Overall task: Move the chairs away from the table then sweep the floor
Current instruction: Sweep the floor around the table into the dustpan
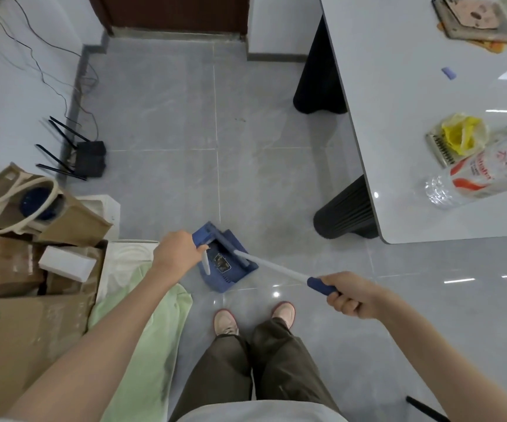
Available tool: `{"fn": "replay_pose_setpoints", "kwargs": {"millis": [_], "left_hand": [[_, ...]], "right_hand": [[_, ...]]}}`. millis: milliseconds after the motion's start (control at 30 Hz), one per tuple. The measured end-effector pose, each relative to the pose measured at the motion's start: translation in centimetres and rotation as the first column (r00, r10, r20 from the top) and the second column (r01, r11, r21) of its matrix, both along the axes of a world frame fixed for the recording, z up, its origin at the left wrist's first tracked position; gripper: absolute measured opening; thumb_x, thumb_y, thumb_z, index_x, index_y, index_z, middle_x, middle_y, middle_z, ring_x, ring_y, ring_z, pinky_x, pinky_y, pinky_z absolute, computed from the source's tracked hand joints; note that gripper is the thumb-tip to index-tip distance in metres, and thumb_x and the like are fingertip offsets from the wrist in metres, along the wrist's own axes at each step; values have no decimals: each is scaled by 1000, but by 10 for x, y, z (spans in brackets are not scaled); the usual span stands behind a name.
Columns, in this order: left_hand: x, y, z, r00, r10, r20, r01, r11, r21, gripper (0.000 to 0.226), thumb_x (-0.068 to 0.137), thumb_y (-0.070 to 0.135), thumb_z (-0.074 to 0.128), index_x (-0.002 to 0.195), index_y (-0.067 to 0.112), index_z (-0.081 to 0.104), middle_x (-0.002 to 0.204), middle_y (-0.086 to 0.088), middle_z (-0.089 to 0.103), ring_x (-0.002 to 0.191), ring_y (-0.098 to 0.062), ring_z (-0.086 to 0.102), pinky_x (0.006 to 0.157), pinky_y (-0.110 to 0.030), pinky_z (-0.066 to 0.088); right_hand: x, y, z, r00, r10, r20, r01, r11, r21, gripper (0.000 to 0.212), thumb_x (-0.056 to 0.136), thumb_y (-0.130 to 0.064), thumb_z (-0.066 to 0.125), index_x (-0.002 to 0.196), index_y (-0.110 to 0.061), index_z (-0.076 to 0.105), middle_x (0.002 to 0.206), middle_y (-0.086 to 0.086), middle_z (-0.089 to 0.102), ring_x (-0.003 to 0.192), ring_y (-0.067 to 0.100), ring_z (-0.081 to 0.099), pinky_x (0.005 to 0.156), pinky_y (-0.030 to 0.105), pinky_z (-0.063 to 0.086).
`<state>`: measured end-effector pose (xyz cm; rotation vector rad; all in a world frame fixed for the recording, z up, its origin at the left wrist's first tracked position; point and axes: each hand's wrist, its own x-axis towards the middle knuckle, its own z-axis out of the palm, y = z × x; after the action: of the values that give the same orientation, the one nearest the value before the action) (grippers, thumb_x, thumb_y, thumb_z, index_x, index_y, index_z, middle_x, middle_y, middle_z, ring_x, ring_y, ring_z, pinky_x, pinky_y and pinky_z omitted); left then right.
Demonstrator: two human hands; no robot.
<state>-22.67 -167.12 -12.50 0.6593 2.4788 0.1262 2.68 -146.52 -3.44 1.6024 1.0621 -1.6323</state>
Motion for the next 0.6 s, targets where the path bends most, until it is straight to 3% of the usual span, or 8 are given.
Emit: {"fn": "replay_pose_setpoints", "kwargs": {"millis": [67, 133, 267, 433, 600], "left_hand": [[0, -10, 2, 1000, 28, -13, -28, 1000, 2, 41, 87, 46, 59, 91, 6, 67, 88, -15, 70, 84, -33, 66, 64, -31, 46], [-1, -21, 3, 997, 76, -24, -75, 997, 25, 39, 89, 45, 58, 95, 7, 67, 89, -16, 70, 84, -34, 65, 66, -32, 47], [-9, -48, 8, 983, 169, -71, -164, 984, 70, 36, 90, 44, 55, 106, 13, 67, 86, -14, 69, 81, -32, 65, 62, -29, 41], [-23, -70, 11, 944, 328, -46, -322, 941, 105, 36, 91, 40, 56, 100, 8, 70, 92, -16, 71, 88, -33, 66, 67, -29, 41], [-31, -73, 5, 909, 415, -26, -411, 906, 95, 36, 91, 40, 56, 90, 6, 70, 89, -15, 70, 84, -32, 66, 64, -28, 40]], "right_hand": [[-4, 2, 10, 999, -25, -25, 25, 1000, 10, 17, 101, -22, 38, 110, -10, 47, 47, -2, 32, 29, 4, 22, 24, 12, 19], [-8, -3, 17, 998, -9, -56, 11, 999, 30, 18, 100, -23, 39, 110, -10, 47, 46, -2, 33, 29, 4, 23, 25, 12, 20], [-39, -9, 16, 983, 139, -122, -117, 977, 176, 20, 101, -24, 38, 92, -10, 48, 54, 1, 36, 31, 5, 25, 29, 14, 22], [-112, -8, -22, 943, 300, -142, -218, 883, 416, 31, 100, -21, 40, 70, -12, 44, 59, 7, 38, 44, 14, 29, 33, 14, 22], [-178, 8, -71, 920, 387, -64, -297, 793, 532, 26, 97, -26, 47, 91, -3, 56, 56, 9, 50, 40, 18, 40, 27, 11, 28]]}}
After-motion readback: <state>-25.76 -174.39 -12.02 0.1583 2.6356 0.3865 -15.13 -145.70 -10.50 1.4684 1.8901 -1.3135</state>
